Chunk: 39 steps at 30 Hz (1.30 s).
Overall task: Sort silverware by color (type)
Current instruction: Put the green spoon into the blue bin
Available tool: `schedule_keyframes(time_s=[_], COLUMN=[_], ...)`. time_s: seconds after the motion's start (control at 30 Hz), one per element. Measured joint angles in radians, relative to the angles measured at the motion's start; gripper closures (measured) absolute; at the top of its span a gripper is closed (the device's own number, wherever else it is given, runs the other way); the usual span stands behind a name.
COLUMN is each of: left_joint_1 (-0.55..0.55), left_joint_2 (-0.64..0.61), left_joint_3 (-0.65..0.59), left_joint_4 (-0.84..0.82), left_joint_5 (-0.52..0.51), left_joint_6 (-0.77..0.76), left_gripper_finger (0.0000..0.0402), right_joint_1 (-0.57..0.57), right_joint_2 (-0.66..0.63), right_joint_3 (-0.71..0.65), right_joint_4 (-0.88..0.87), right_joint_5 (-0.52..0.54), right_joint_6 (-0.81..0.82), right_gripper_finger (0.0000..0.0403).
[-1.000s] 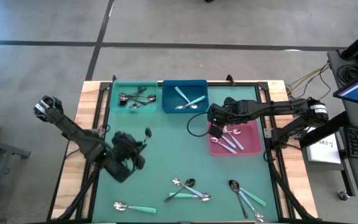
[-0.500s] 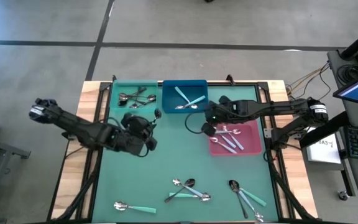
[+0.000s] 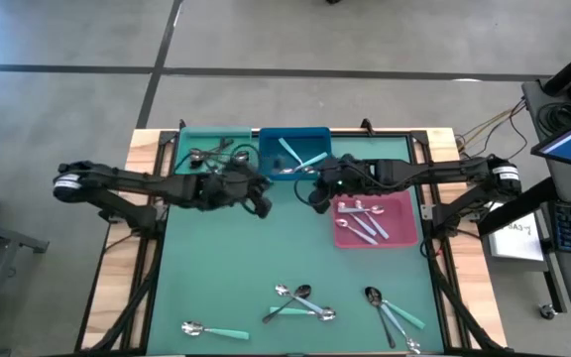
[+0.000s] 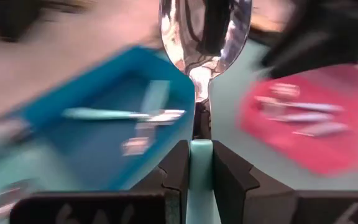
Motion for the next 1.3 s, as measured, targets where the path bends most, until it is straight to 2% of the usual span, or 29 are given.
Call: schedule_keyframes(time_s=[0.07,0.1,0.2,0.27,0.47,0.73,0.83,1.0,1.3], left_joint_1=[0.005,0.004,0.003,0.004,0.003,0.003,0.003,0.004,0.006], left_joint_2=[0.029,0.041,0.048,0.048,0.047,0.031,0.020,0.015,0.012], left_joint_3=[0.000,0.000,-0.001,-0.005,-0.014,-0.015,-0.015,-0.015,-0.015], left_joint_4=[0.088,0.120,0.161,0.215,0.377,0.447,0.506,0.549,0.570], left_joint_5=[0.136,0.164,0.165,0.140,0.099,0.081,0.075,0.075,0.064], left_joint_6=[0.024,0.028,0.030,0.021,0.015,0.033,0.063,0.095,0.107], left_gripper_finger=[0.0371,0.0371,0.0372,0.0372,0.0372,0.0371,0.0371,0.0370,0.0370], right_joint_1=[0.000,0.001,0.003,0.016,0.081,0.110,0.099,0.081,0.070], right_joint_2=[0.016,0.025,0.050,0.065,0.100,0.063,0.049,0.047,0.052], right_joint_3=[0.000,0.000,0.000,0.000,0.000,-0.002,-0.001,-0.001,-0.001], right_joint_4=[0.031,0.049,0.078,0.128,0.344,0.472,0.513,0.540,0.584], right_joint_5=[-0.119,-0.170,-0.301,-0.348,-0.342,-0.123,-0.113,-0.128,-0.129], right_joint_6=[-0.041,-0.050,-0.015,-0.004,-0.055,-0.190,-0.213,-0.215,-0.206], right_gripper_finger=[0.0344,0.0348,0.0362,0.0369,0.0377,0.0377,0.0371,0.0341,0.0250])
